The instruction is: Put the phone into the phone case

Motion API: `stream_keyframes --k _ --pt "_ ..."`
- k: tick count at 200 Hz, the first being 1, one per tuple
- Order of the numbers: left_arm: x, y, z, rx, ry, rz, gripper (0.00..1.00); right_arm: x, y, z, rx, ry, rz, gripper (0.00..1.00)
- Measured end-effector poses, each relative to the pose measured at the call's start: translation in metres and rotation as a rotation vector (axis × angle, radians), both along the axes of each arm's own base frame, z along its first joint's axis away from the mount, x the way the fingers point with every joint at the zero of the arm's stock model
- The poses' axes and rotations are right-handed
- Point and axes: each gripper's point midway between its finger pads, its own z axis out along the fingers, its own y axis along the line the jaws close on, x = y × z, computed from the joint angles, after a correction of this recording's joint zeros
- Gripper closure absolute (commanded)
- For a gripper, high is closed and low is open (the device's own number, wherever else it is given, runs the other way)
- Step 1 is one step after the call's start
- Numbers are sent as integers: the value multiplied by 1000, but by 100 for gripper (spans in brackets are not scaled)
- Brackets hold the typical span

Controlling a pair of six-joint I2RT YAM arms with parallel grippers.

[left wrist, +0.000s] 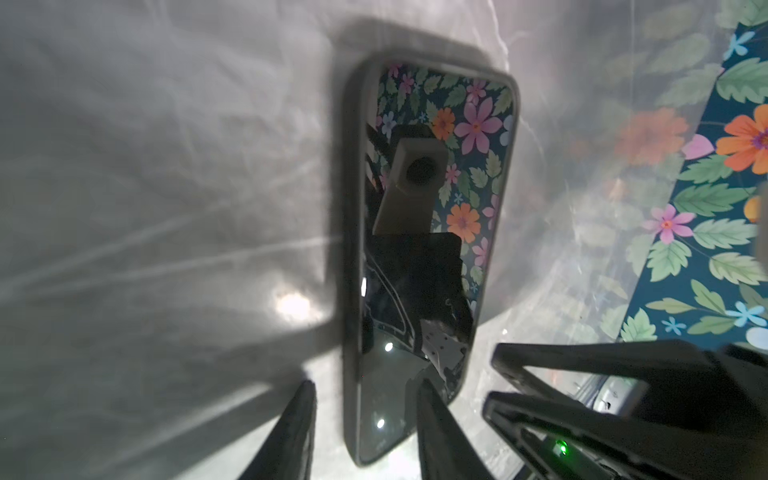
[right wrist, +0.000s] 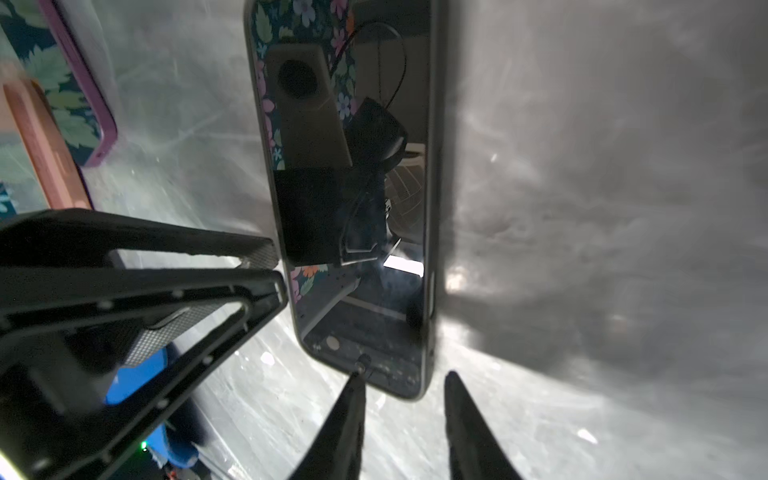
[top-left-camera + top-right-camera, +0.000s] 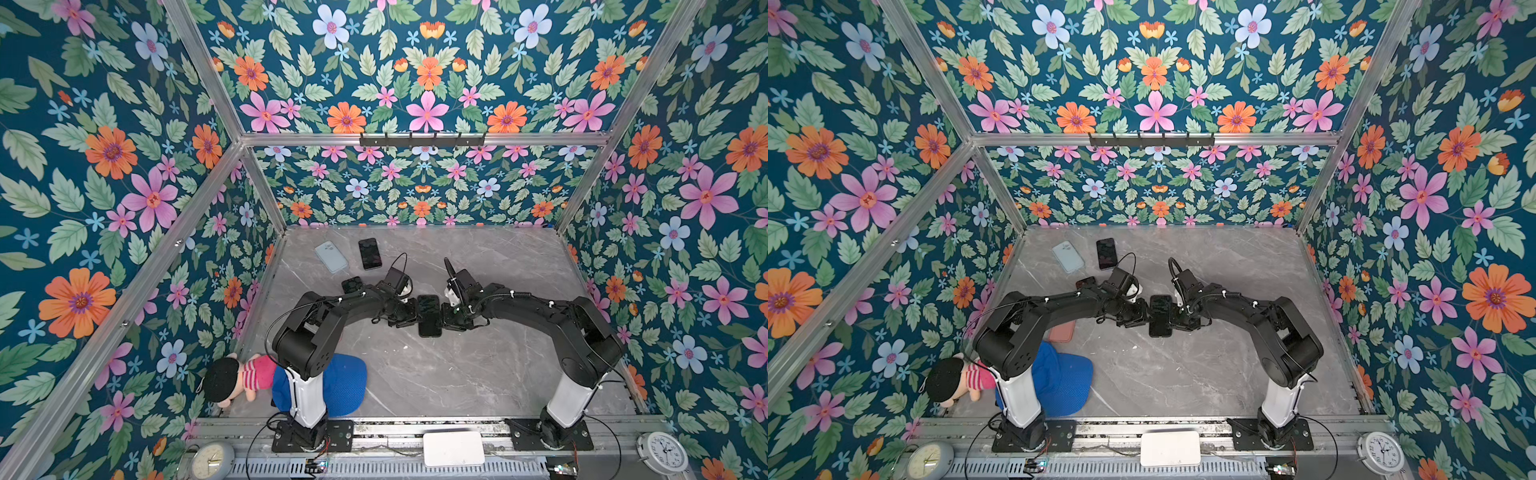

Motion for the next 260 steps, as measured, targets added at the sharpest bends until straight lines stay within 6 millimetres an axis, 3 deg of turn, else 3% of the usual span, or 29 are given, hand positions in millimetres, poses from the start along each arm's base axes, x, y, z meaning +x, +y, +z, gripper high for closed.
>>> stream_keyframes --k 55,106,199,260 --pt "30 -1 0 -1 -34 -1 57 34 -3 -5 -2 -21 -26 61" --pt "34 -13 -3 -42 -31 -25 64 52 1 -13 2 -27 -32 62" --pt "36 -15 -8 -65 -44 -25 84 60 4 -17 5 -39 -23 73" --pt "36 -15 -9 -65 -41 -22 89 60 2 -17 9 -37 -37 81"
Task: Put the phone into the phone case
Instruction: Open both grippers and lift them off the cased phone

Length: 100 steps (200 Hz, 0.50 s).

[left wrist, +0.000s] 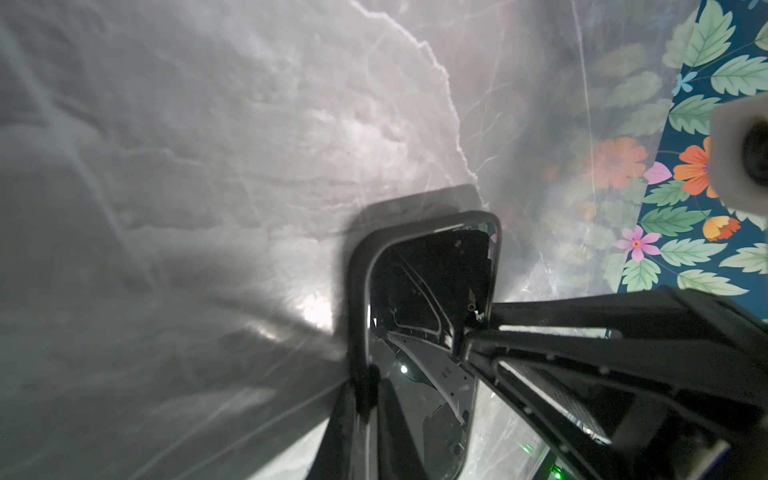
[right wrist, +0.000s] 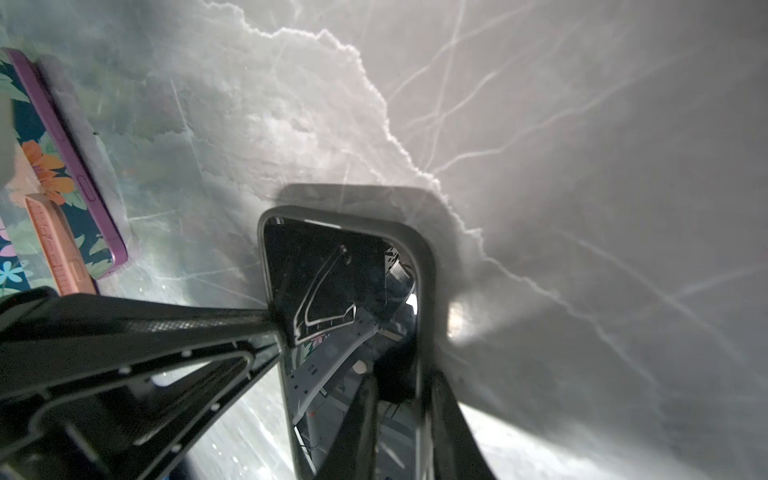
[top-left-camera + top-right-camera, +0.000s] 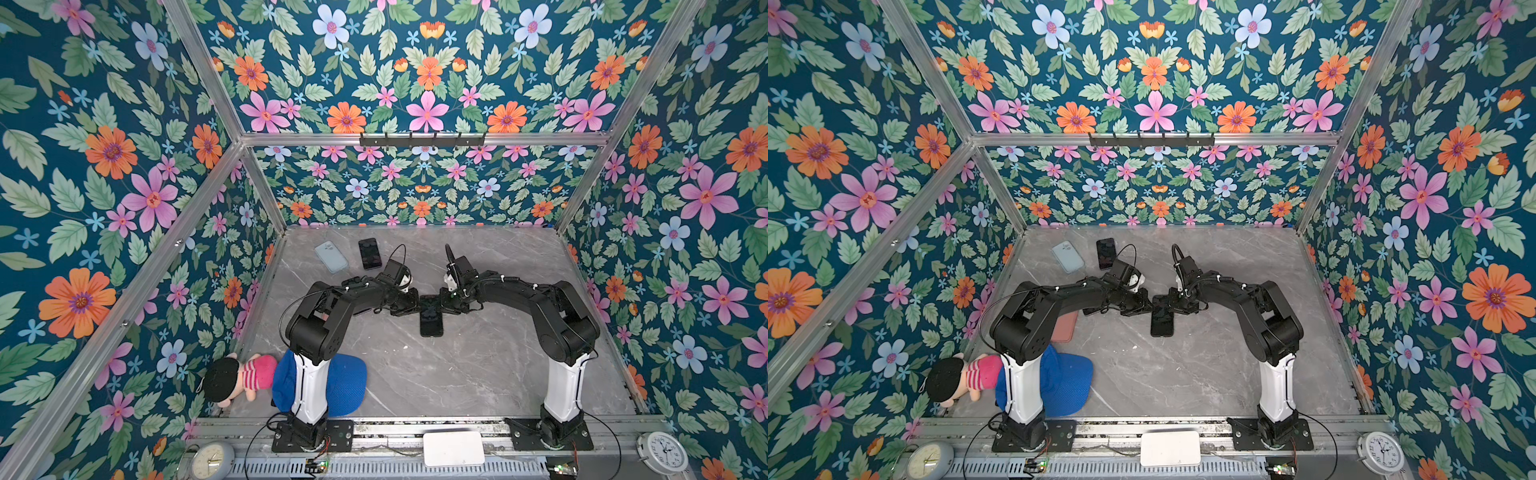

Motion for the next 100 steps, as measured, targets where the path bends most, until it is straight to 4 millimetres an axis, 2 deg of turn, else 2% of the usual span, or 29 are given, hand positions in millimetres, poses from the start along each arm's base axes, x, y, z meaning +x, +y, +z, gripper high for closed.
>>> stream_keyframes --k 70,100 --pt "-1 0 2 15 -13 10 90 0 -2 1 -6 2 -13 83" --pt "-1 2 4 28 -25 19 86 0 -2 2 -13 -1 -12 67"
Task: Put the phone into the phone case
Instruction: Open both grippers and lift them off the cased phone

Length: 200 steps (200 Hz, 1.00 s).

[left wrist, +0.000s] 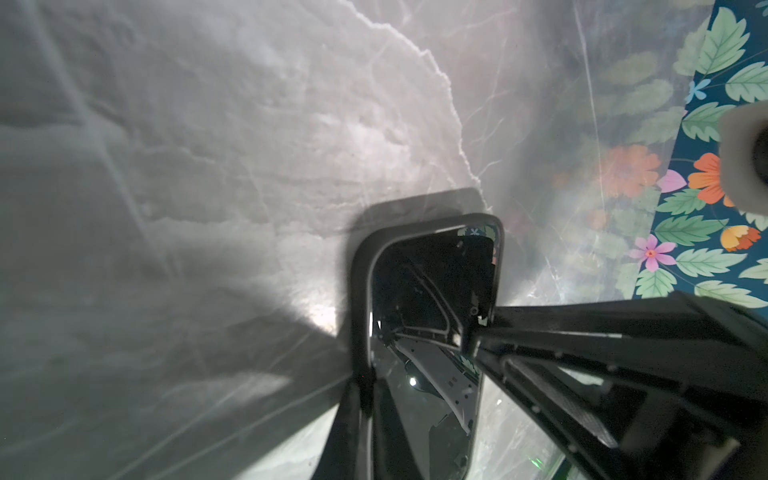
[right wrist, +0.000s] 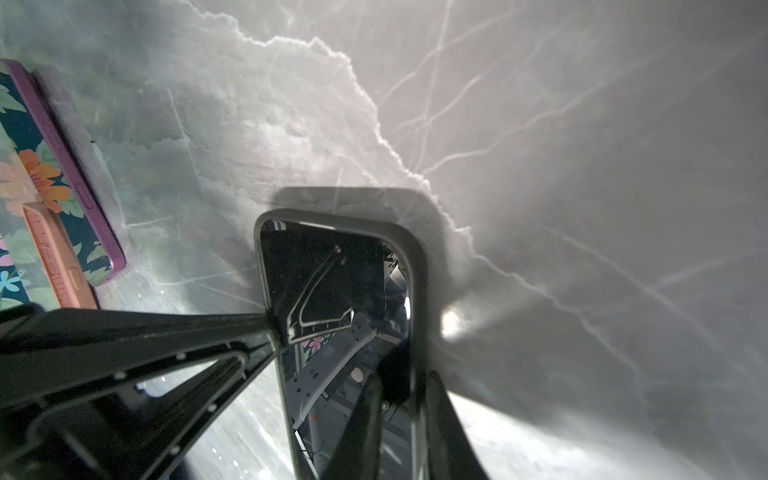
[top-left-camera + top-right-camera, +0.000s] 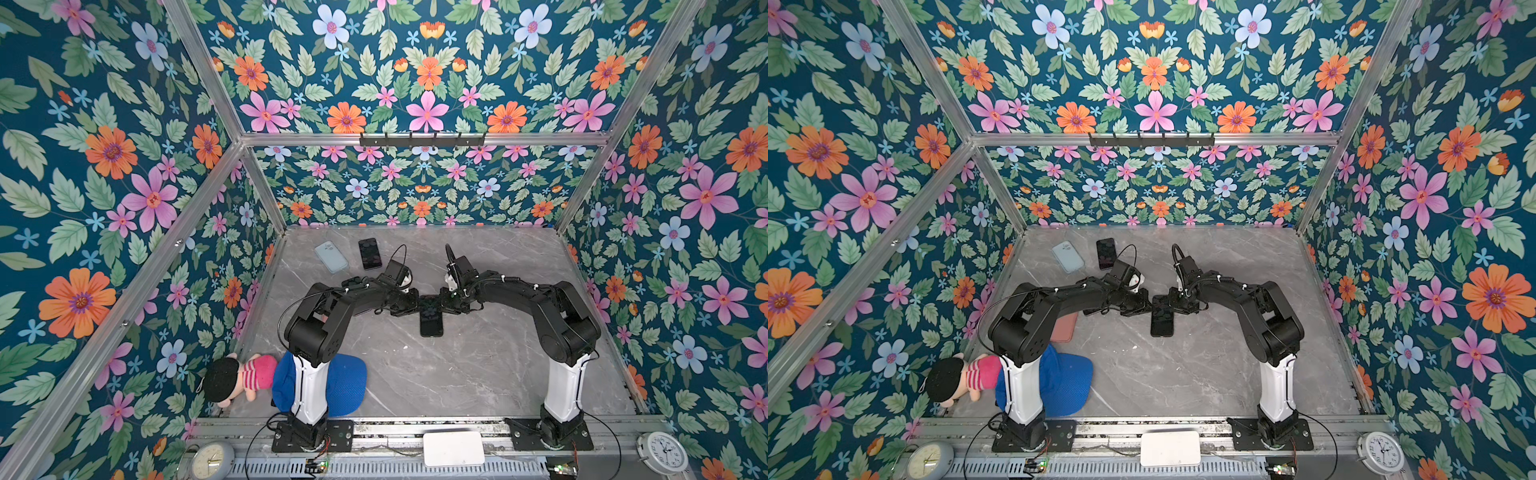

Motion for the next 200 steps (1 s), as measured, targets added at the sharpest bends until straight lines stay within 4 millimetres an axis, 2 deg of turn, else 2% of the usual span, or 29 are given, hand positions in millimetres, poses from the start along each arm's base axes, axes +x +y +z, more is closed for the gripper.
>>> stream_keyframes --k 39,71,134,164,200 --pt "-9 3 11 5 -4 -5 72 -5 -5 9 -34 4 -6 39" --pt "-8 17 22 21 -33 17 63 -11 -3 15 -92 -7 -1 25" --pt "-14 52 27 54 -56 59 56 -22 10 21 -216 -3 -5 14" --pt "-14 60 27 87 -65 60 55 -23 15 21 -262 -3 -15 10" --pt "-19 68 24 113 -61 53 53 -25 19 18 -297 3 -23 1"
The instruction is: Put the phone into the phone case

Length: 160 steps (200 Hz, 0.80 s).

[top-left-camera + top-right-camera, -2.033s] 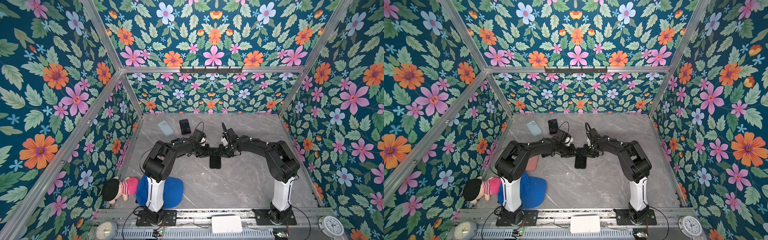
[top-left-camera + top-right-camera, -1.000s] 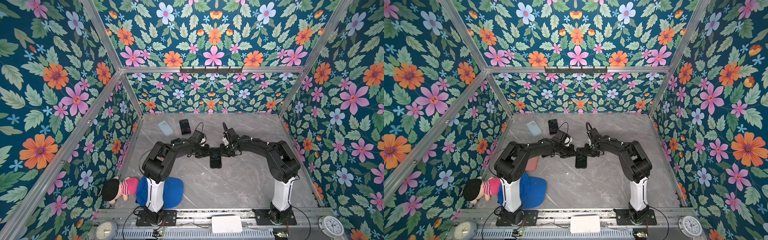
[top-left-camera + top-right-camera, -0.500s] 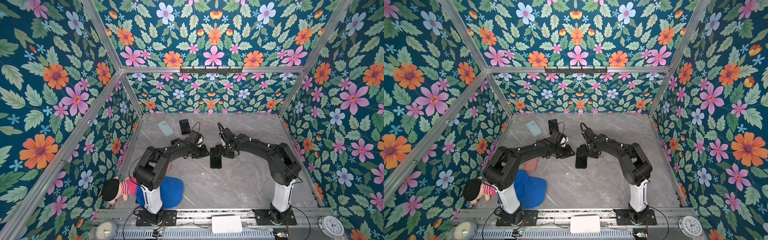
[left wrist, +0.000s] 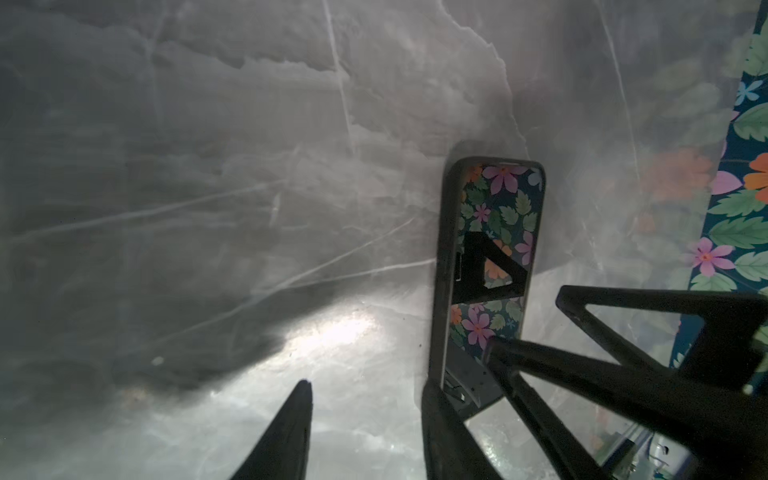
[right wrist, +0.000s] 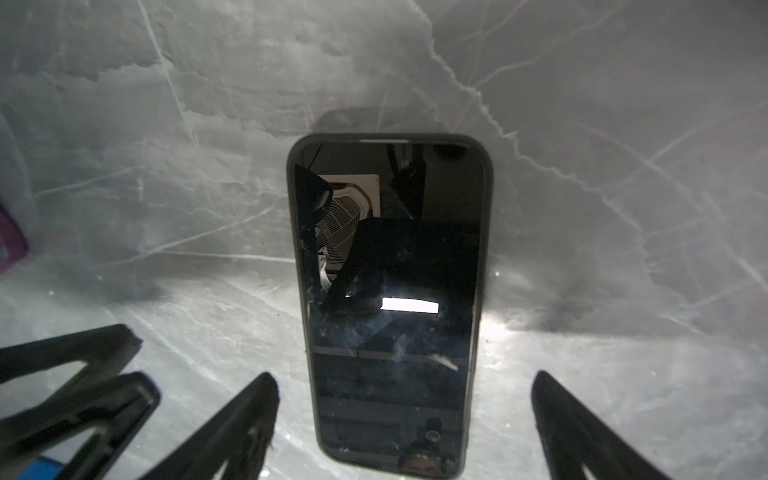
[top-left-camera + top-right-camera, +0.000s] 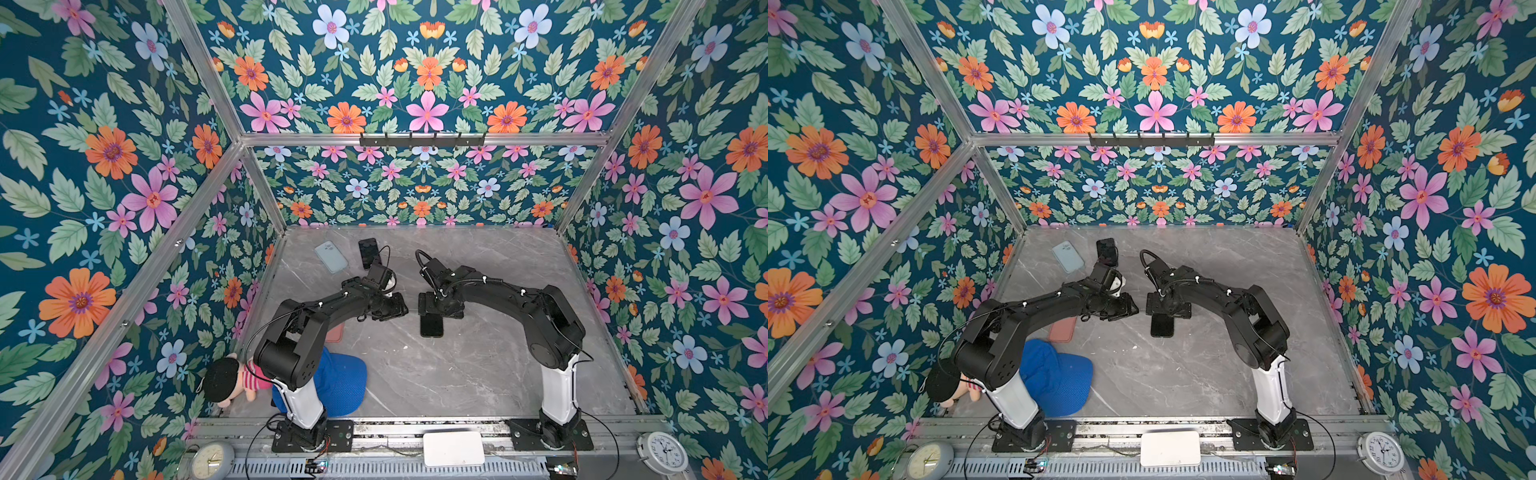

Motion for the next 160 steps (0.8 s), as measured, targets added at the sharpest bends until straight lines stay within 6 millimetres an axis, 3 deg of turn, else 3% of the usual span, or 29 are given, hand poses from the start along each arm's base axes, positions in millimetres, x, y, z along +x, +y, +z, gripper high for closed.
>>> stream_keyframes --k 78,160 --pt "-2 19 0 19 -1 34 38 2 6 -13 -51 25 -20 1" --pt "-6 31 -2 21 4 54 37 7 9 -28 -146 42 -26 7"
